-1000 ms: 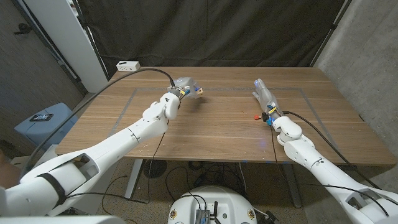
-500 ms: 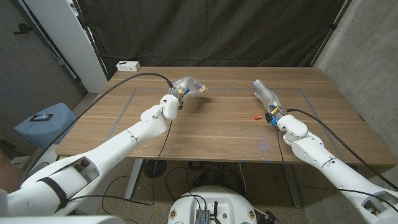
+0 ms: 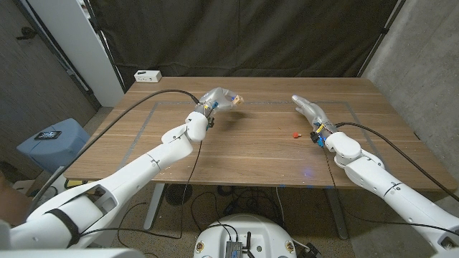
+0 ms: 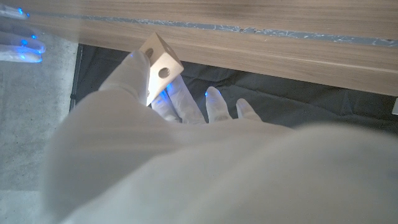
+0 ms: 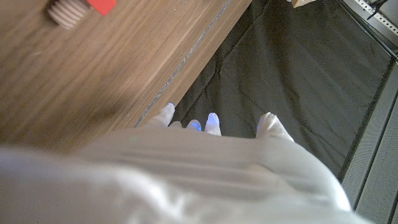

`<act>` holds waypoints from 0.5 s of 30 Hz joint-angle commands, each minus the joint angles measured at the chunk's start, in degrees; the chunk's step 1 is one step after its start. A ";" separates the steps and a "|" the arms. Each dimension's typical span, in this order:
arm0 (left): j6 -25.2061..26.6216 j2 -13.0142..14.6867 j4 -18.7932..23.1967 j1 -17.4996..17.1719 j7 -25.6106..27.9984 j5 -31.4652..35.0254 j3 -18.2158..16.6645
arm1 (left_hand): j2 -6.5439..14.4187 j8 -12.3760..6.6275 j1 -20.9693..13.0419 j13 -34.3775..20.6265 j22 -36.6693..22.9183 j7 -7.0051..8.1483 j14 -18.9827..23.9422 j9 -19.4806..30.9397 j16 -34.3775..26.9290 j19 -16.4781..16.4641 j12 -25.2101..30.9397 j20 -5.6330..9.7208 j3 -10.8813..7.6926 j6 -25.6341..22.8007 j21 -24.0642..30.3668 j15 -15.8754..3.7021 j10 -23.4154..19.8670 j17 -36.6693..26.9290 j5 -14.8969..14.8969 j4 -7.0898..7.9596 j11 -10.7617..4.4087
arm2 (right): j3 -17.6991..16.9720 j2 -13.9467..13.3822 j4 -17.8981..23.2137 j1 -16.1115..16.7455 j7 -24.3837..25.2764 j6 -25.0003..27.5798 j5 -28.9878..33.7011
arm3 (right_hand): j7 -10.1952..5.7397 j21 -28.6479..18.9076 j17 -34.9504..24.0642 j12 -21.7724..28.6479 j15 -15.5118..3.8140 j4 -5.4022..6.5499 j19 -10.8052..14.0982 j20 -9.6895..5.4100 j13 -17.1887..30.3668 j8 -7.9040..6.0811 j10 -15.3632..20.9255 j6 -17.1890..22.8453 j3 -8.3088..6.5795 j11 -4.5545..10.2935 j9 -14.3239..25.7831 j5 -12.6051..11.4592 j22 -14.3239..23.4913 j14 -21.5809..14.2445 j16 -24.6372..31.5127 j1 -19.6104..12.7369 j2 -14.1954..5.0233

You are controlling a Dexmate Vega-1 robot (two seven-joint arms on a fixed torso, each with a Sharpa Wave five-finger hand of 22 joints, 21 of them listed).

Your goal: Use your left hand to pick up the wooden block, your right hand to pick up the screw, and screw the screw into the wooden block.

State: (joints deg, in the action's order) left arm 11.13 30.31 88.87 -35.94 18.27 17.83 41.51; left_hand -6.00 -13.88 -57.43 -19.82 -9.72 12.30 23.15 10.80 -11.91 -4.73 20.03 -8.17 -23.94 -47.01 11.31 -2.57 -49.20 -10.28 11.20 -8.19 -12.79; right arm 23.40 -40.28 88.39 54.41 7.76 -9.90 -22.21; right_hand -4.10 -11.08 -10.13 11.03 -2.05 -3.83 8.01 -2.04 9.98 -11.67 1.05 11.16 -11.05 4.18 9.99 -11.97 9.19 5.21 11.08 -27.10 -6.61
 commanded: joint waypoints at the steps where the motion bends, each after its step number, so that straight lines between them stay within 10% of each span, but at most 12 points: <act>1: -6.36 -1.10 -2.15 -1.64 2.44 -4.64 -1.52 | 0.75 0.02 -0.26 -0.20 -0.23 0.08 0.70 0.17 -0.36 0.00 -0.11 0.11 0.08 -0.49 -0.14 -6.00 -0.45 -0.19 -0.26 0.14 0.04 | -1.00 -2.87 2.16 2.67 1.53 -1.91 3.90 | 0.01 0.14 0.02 0.22 -0.62 -1.51 0.93 -1.46 0.22 -0.30 0.86 1.16 -0.82 -0.04 0.35 0.07 0.18 -0.73 0.20 -1.98 0.06; 15: -12.07 -3.32 -6.27 -1.61 2.01 -10.37 -2.93 | 1.14 0.48 0.15 -0.36 -0.28 0.06 0.98 0.17 -0.38 -0.01 -0.38 0.64 0.46 -0.07 -0.17 -6.24 -0.41 -0.28 -0.38 0.37 0.04 | -1.21 -10.00 6.62 3.54 -0.77 2.06 9.85 | -0.61 0.26 0.01 -0.06 -0.67 -4.87 1.90 -1.26 0.33 -0.39 0.95 2.54 -1.89 -1.41 0.56 -0.09 0.16 -1.09 -0.06 -5.40 2.02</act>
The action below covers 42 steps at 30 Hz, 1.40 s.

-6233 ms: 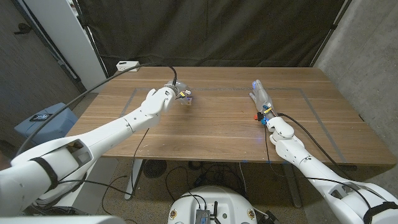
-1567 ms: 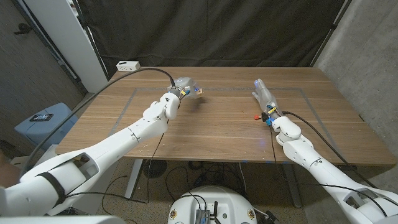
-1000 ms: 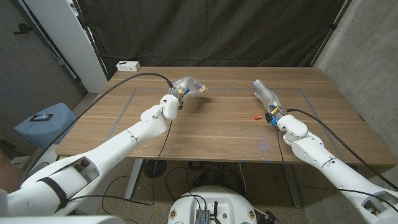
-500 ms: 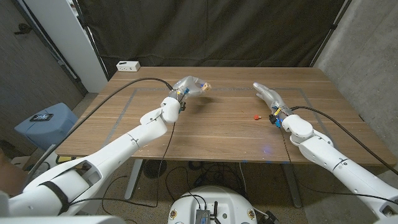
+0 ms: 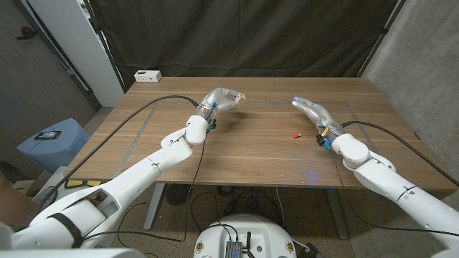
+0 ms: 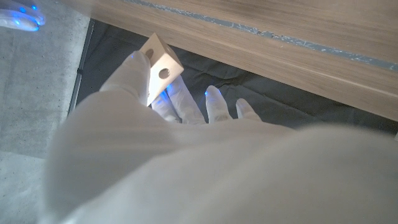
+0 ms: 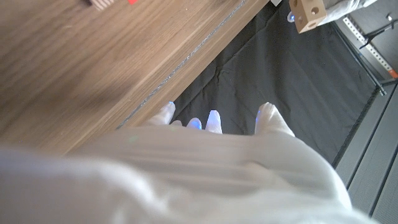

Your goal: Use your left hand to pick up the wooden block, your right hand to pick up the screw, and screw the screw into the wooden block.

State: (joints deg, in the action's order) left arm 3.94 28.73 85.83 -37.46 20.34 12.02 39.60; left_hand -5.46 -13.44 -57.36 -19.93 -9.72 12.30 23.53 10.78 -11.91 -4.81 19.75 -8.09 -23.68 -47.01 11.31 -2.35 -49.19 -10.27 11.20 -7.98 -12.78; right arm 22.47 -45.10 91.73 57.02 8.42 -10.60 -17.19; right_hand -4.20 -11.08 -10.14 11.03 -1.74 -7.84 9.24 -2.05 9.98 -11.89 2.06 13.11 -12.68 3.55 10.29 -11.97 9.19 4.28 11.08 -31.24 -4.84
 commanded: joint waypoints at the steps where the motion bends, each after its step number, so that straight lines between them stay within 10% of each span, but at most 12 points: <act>1: -5.08 -2.00 -3.53 -0.05 -0.13 -5.01 -1.11 | 0.61 0.04 0.09 -0.26 -0.28 0.06 0.60 0.19 -0.38 0.09 -0.11 0.57 0.21 -0.08 -0.18 -6.45 -0.42 -0.28 -0.38 0.16 0.03 | -0.25 -5.59 3.47 0.87 -1.72 3.01 5.17 | -0.72 0.27 0.01 -0.04 -0.93 -1.05 0.71 -1.20 0.33 -0.21 0.03 0.72 -0.32 -0.82 0.29 -0.08 0.16 -0.22 -0.06 -1.50 0.41; 16: -5.74 -3.93 -4.42 -0.38 -1.50 -10.03 -1.81 | 0.79 0.29 0.29 -0.36 -0.30 0.07 0.43 0.19 -0.27 0.42 -0.39 0.63 0.49 0.07 -0.31 -6.28 -0.20 -0.33 -0.46 0.22 0.03 | 0.45 -11.50 5.80 -0.83 -5.61 7.11 10.90 | -4.92 -0.05 -0.04 -0.17 -0.46 -2.65 3.86 0.14 0.47 -0.74 0.29 2.37 -1.60 0.28 0.66 0.99 0.17 -1.06 -0.05 -6.70 3.34; 42: -8.69 -4.62 -4.67 -2.59 -1.36 -13.99 -2.63 | 1.36 0.61 0.71 -0.56 -0.34 0.07 0.36 0.21 -0.29 0.69 -0.95 0.66 0.98 0.08 -0.30 -6.17 0.19 -0.50 -0.54 0.39 0.06 | 3.42 -18.64 8.85 -4.58 -13.58 10.01 22.01 | -6.30 0.28 -0.12 -0.59 -0.48 -2.93 4.76 0.39 0.54 -1.13 -0.78 3.25 -3.60 1.73 0.99 0.51 0.18 -1.62 -0.07 -12.02 4.39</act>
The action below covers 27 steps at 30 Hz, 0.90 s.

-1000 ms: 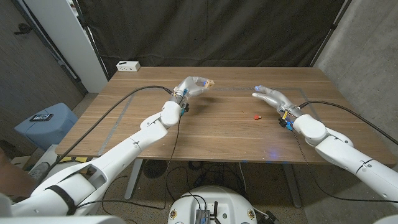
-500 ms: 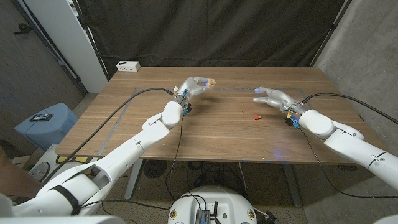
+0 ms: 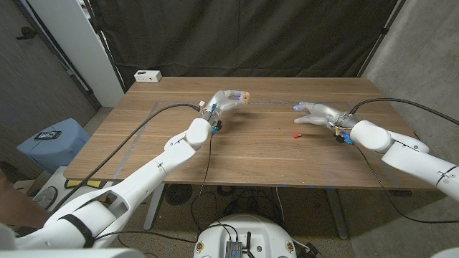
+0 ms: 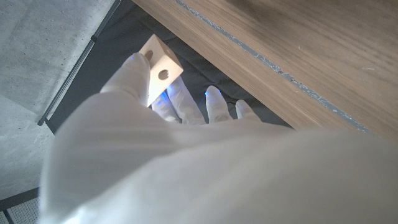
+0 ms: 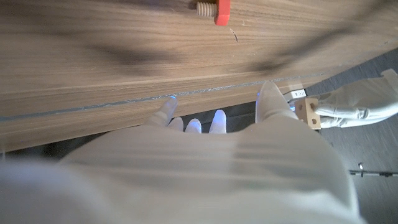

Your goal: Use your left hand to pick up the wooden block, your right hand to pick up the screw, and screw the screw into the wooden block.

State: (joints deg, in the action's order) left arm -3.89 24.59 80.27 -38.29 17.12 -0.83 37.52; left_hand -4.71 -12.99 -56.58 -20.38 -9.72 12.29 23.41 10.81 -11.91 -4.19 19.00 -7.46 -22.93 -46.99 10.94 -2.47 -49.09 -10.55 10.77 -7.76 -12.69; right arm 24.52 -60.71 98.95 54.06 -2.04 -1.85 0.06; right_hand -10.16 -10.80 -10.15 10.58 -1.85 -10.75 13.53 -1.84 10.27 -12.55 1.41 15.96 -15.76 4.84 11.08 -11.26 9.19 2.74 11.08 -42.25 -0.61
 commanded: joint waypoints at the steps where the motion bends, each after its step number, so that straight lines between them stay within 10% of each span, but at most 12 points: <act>1: -0.40 -0.57 1.46 -2.24 2.52 -1.15 -0.72 | 0.64 0.14 -0.05 -0.12 -0.34 0.06 0.53 0.18 -0.31 0.07 -0.22 0.04 0.25 0.00 0.07 -6.09 0.10 -0.24 -0.11 0.19 -0.04 | 1.77 -3.13 1.86 -2.04 -3.65 1.52 5.65 | -0.39 0.01 -0.10 -0.14 -0.34 -0.02 0.48 0.19 0.25 -0.48 -0.15 0.43 -0.54 0.39 0.20 -0.20 0.18 -0.08 -0.07 -1.08 0.22; 27: -6.54 -2.39 -1.88 -2.18 3.74 -0.56 -0.10 | 0.90 0.24 -0.06 -0.37 -0.37 0.13 0.70 0.19 -0.38 -0.10 -0.46 0.26 0.62 -0.29 0.17 -6.25 0.00 -0.31 -0.13 0.04 -0.05 | 4.84 -4.81 7.38 -5.64 -11.15 7.06 17.48 | 0.28 0.06 -0.14 -0.04 -0.39 0.34 1.17 0.50 0.30 -2.19 -0.04 3.81 -1.38 0.54 0.82 0.05 0.20 -0.46 -0.08 -3.92 2.12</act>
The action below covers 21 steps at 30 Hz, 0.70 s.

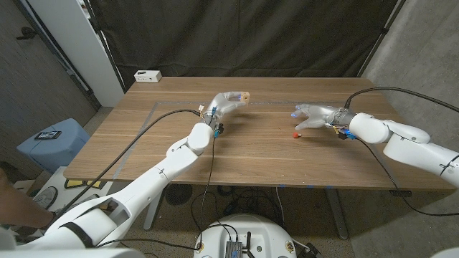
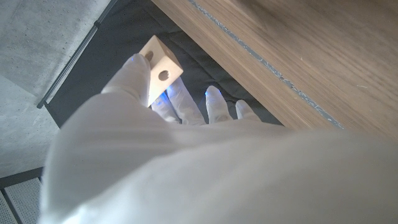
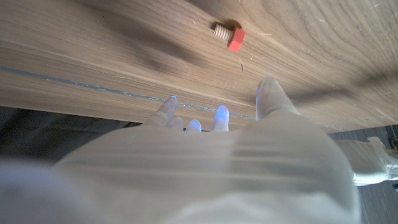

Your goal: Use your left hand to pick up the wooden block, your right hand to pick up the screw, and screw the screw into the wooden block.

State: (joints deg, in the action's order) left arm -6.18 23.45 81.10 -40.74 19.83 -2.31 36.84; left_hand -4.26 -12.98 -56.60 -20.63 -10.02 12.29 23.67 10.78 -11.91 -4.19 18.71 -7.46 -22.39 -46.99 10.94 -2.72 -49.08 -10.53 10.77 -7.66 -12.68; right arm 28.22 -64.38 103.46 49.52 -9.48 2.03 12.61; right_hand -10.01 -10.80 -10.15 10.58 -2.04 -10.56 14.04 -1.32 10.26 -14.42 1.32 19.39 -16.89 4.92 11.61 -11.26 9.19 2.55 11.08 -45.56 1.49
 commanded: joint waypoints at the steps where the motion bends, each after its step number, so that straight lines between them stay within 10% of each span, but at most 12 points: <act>1: -4.94 -1.33 -3.08 0.35 0.74 0.78 0.62 | 0.46 0.24 -0.04 -0.12 -0.07 0.13 0.45 0.21 -0.38 -0.10 -0.18 0.30 0.08 -0.28 0.17 -6.03 0.00 -0.33 -0.12 -0.06 -0.05 | 1.32 -1.24 3.26 -1.22 -4.17 3.63 5.54 | 0.32 0.10 -0.15 -0.09 -0.13 0.22 0.62 0.00 0.31 -0.30 -0.08 0.25 -0.22 0.39 0.33 0.10 0.20 -0.06 -0.16 -0.62 0.17; 21: -5.78 -2.27 -4.49 0.94 -1.34 0.36 1.33 | 1.00 0.23 -0.08 -0.31 -0.12 0.11 0.81 0.23 -0.57 -0.42 -0.42 0.49 0.30 -0.71 0.31 -6.11 -0.04 -0.42 -0.12 -0.08 -0.06 | 3.44 -0.83 6.45 -1.18 -6.51 8.08 14.36 | 0.75 -0.02 -0.25 -0.08 0.51 0.55 1.28 0.53 0.35 -0.47 -0.34 -0.04 -0.30 0.04 0.74 0.40 0.22 -0.37 -0.02 -1.01 1.19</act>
State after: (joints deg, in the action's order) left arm -11.02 21.71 77.49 -40.06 19.29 -1.84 37.81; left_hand -3.86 -12.77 -56.55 -20.63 -10.01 12.29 23.95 10.82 -11.91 -4.41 18.35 -7.25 -22.39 -46.99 10.94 -2.59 -48.99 -10.81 10.76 -7.67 -12.59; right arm 30.27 -65.88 108.74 48.72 -14.60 8.20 22.26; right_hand -9.61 -10.80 -10.29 10.58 -1.52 -10.18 14.75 -0.61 10.55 -14.60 1.32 19.34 -16.93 4.91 12.14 -11.01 9.19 2.46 11.08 -46.40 2.33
